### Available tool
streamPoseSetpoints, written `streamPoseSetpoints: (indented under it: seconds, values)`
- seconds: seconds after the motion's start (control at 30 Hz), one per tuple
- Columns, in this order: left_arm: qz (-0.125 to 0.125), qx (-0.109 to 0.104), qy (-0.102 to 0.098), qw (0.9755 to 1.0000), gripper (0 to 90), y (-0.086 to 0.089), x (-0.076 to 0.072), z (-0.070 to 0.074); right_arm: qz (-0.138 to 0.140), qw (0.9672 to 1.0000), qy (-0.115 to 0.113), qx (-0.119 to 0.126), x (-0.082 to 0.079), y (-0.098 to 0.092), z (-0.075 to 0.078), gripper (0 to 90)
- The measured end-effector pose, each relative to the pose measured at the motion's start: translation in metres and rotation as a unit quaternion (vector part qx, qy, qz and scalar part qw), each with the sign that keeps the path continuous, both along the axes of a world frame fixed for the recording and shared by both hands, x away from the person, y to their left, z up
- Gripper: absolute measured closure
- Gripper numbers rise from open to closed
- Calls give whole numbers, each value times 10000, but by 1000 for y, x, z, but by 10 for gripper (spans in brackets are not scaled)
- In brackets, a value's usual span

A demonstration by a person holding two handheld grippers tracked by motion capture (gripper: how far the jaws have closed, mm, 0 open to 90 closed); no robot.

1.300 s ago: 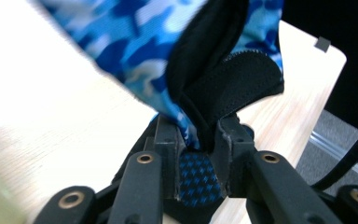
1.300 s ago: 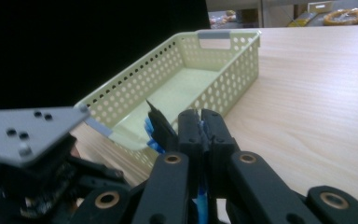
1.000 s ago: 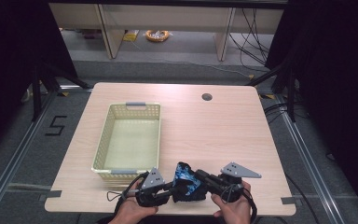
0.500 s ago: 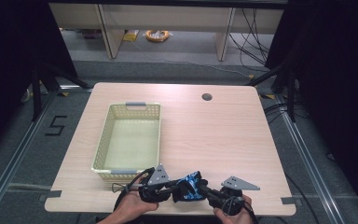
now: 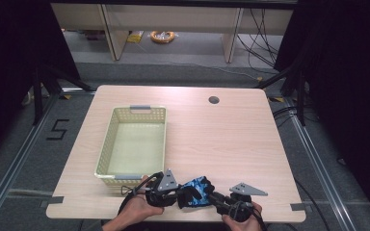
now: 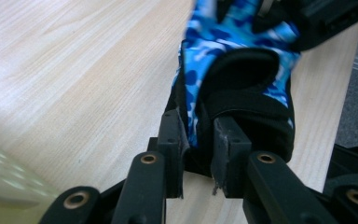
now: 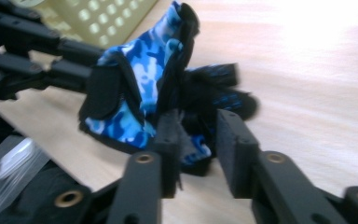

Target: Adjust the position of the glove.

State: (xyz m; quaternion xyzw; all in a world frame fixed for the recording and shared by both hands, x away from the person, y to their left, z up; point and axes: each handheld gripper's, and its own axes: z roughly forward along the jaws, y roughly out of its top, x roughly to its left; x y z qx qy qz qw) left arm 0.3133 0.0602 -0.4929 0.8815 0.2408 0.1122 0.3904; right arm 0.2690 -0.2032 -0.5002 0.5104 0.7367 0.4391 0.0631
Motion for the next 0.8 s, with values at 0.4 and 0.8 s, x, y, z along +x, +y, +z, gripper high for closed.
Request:
streamPoseSetpoints:
  seconds: [0.4, 0.8]
  values:
    - [-109, 42, 38, 9999, 643, -3, 0, -2, 413, 9932, -608, -900, 15, -1, 19, 620]
    - [-34, 61, -28, 10000, 626, 2, 1, -2, 1497, 9795, -279, -1317, 63, 13, 8, 858]
